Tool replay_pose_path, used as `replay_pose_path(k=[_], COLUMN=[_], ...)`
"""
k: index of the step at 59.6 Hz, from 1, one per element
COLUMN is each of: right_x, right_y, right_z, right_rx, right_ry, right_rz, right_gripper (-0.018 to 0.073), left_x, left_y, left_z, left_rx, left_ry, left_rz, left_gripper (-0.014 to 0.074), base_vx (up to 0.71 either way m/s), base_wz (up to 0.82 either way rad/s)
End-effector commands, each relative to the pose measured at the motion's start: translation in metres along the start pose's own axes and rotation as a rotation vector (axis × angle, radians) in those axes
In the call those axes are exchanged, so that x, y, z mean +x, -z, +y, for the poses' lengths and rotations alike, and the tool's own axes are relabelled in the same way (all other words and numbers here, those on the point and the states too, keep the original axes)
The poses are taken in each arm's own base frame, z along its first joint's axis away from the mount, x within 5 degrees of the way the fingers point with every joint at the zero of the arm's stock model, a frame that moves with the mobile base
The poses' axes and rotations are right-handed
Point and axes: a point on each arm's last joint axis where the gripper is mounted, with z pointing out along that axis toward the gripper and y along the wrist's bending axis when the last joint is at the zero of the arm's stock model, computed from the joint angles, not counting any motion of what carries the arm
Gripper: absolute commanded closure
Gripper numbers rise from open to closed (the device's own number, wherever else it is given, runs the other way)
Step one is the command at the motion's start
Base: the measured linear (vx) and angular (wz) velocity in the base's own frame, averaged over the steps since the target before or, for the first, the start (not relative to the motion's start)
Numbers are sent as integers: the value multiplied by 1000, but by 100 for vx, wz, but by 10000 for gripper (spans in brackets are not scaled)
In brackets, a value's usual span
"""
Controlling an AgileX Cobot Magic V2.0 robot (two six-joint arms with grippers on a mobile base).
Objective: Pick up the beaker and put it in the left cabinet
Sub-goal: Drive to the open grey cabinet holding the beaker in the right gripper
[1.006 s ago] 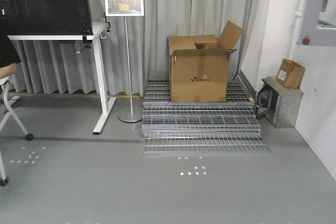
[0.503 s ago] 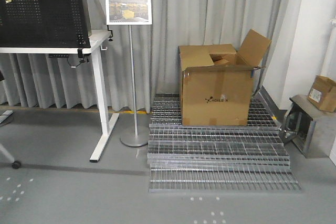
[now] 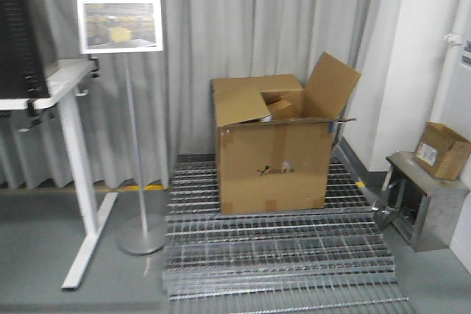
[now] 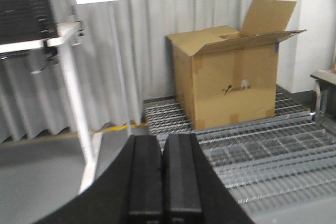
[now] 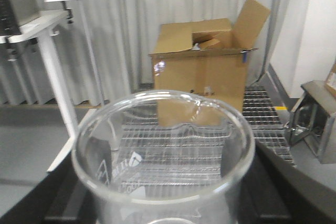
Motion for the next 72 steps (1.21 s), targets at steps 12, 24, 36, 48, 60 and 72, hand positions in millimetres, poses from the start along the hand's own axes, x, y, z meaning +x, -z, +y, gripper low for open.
replay_pose_path(k=[12,24,36,48,60,72], right_x=[-14,-14,-14,-14,-14,-14], right_y=[3,3,3,3,3,3], right_z=[2,2,2,2,2,2], right_rx=[-28,-28,-28,-28,-28,-28], right_ry=[29,29,29,29,29,29], right_rz=[-90,-90,-90,-90,-90,-90], right_gripper=[565,565,565,565,565,565], left_x=[-4,-4,-4,-4,-4,-4], left_y=[1,1,1,1,1,1], left_z=[-1,-1,-1,-1,-1,-1], left_rx=[9,9,9,9,9,9], left_ry=[6,6,6,6,6,6], left_rz=[-92,-92,-92,-92,-92,-92], left_gripper=[604,604,604,604,604,604], base_vx=[59,56,50,43,34,25], base_wz=[-35,-50,-70,-94,-99,-76])
